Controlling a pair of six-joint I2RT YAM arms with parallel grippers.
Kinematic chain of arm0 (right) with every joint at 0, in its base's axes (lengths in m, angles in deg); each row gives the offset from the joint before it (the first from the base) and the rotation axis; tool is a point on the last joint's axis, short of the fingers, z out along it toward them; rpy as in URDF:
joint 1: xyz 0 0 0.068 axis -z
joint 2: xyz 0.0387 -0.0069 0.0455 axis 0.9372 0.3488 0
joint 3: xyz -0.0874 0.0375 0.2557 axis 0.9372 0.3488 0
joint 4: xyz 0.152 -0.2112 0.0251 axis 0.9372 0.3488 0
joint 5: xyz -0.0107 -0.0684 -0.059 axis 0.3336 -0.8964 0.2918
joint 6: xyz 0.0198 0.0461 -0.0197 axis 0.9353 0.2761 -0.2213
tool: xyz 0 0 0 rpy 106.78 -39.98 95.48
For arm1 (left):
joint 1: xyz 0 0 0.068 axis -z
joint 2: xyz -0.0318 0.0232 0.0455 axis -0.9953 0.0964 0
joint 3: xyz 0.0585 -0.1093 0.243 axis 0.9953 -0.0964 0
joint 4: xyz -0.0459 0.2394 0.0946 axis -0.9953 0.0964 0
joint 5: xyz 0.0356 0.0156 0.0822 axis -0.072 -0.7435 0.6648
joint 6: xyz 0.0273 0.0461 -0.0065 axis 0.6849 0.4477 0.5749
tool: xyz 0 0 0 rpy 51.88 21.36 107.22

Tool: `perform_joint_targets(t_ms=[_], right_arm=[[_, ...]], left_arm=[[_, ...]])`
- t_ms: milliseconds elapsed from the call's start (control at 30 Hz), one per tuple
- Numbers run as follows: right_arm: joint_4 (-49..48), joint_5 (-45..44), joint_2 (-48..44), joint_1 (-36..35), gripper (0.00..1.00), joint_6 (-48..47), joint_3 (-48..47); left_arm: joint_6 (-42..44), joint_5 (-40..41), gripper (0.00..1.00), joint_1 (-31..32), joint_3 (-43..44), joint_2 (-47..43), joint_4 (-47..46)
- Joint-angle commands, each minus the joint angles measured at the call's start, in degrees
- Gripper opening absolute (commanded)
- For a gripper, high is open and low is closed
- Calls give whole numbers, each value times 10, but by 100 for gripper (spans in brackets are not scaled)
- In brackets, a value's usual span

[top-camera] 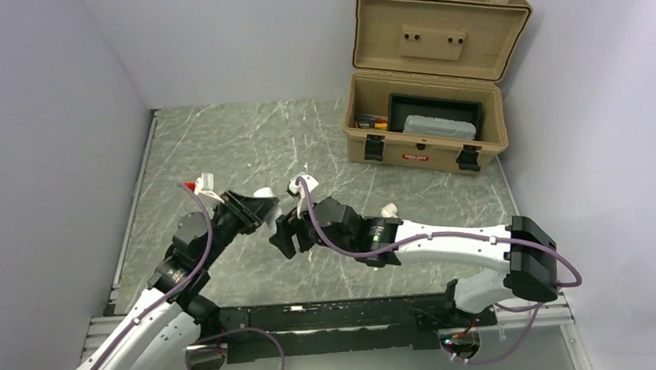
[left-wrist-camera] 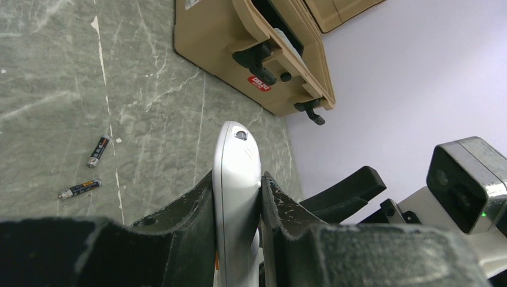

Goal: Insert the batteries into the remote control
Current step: Adjust the remote control.

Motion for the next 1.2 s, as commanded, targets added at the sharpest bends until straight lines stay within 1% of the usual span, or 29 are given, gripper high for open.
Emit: perform_joint_targets(t_ms=[0, 100, 233, 333, 467, 567, 867, 933, 967, 1000, 1100, 1133, 1167], right_arm=[[18, 5, 6, -1, 69, 2, -31], [25, 18, 6, 1, 62, -7, -30], [27, 14, 2, 1, 53, -18, -25], [59, 4, 0, 1, 48, -44, -27], [85, -16, -15, 1, 47, -101, -18], [84, -11, -34, 1, 47, -129, -5], [84, -9, -82, 1, 44, -189, 32], [81, -5, -90, 1, 43, -192, 37], [80, -2, -92, 1, 43, -192, 38], [77, -1, -94, 1, 43, -190, 39], [71, 12, -97, 1, 46, -186, 41], [66, 17, -101, 1, 51, -186, 44], [59, 22, -108, 1, 62, -189, 48]], left_arm=[[13, -11, 0, 3, 30, -13, 0], [10, -18, 0, 2, 30, -19, 15], [3, -30, 0, 3, 30, -23, 14], [6, -44, 0, 3, 44, -20, 31], [22, -57, 0, 2, 75, -14, 70], [23, -67, 0, 2, 81, -13, 84], [3, -116, 4, 2, 58, -3, 68], [-3, -123, 5, 2, 51, -3, 58], [-5, -124, 2, 2, 48, -3, 53], [-7, -124, 0, 1, 44, -3, 49], [-6, -124, 0, 2, 41, 1, 43], [-4, -123, 0, 2, 41, 2, 42], [-2, -122, 0, 2, 41, 4, 43]])
